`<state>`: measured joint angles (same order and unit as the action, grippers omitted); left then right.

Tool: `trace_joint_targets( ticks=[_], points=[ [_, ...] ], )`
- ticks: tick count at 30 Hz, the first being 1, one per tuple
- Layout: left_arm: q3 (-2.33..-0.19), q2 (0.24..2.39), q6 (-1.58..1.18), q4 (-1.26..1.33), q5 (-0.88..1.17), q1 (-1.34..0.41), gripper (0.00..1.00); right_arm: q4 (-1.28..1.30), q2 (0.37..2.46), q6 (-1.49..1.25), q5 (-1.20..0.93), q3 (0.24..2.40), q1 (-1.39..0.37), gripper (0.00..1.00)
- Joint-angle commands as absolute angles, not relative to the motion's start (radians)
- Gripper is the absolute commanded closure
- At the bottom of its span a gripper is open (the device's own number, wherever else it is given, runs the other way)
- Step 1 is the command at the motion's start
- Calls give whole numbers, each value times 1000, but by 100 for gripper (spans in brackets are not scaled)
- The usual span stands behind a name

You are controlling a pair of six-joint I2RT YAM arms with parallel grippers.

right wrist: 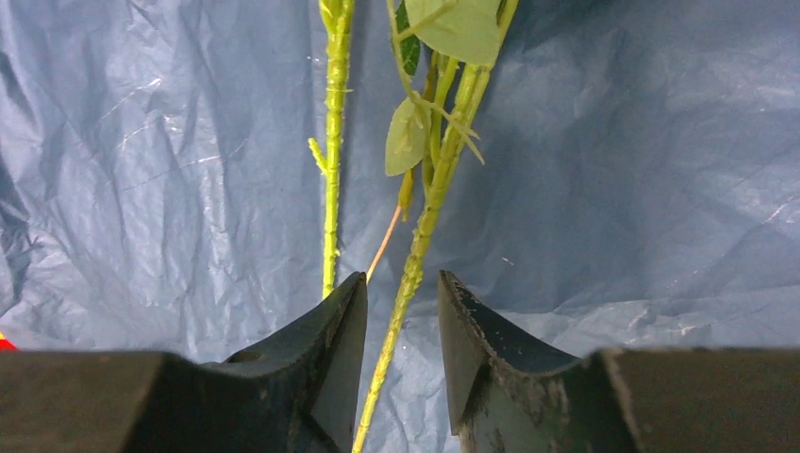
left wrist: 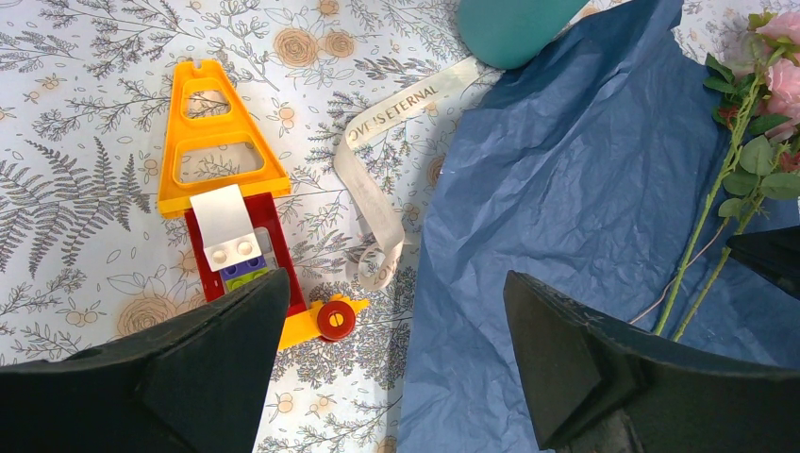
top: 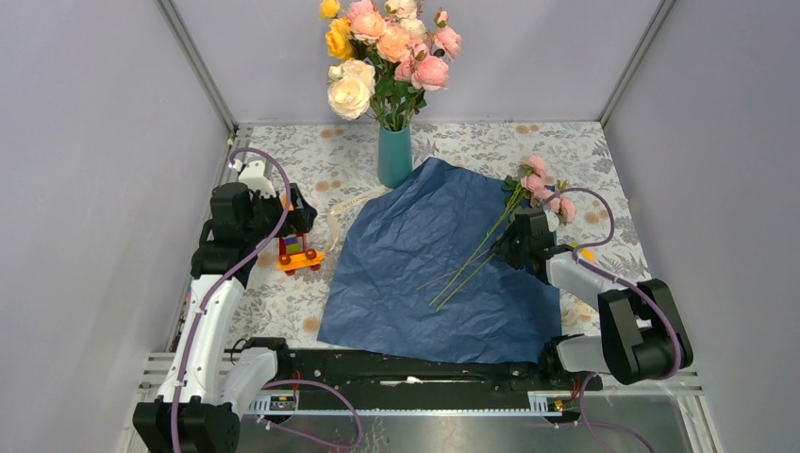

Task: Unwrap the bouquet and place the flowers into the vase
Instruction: Pick up the fake flower from the wrapping paper.

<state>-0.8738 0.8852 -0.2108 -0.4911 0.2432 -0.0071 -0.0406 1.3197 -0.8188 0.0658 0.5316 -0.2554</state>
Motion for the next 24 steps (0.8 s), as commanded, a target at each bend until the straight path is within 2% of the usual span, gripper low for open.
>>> trace_joint_targets(
  ticks=[1,15,24],
  points=[
    [-871,877,-217,-430,264,-2,9,-77,1351,-839,117,550,-253,61],
    [-873,876,-213,-430,259,-2,9,-113,1412,-852,153,564,-253,71],
    [-874,876,-212,-430,258,-2,9,-115,1383,-883,188,543,-254,90]
  ],
)
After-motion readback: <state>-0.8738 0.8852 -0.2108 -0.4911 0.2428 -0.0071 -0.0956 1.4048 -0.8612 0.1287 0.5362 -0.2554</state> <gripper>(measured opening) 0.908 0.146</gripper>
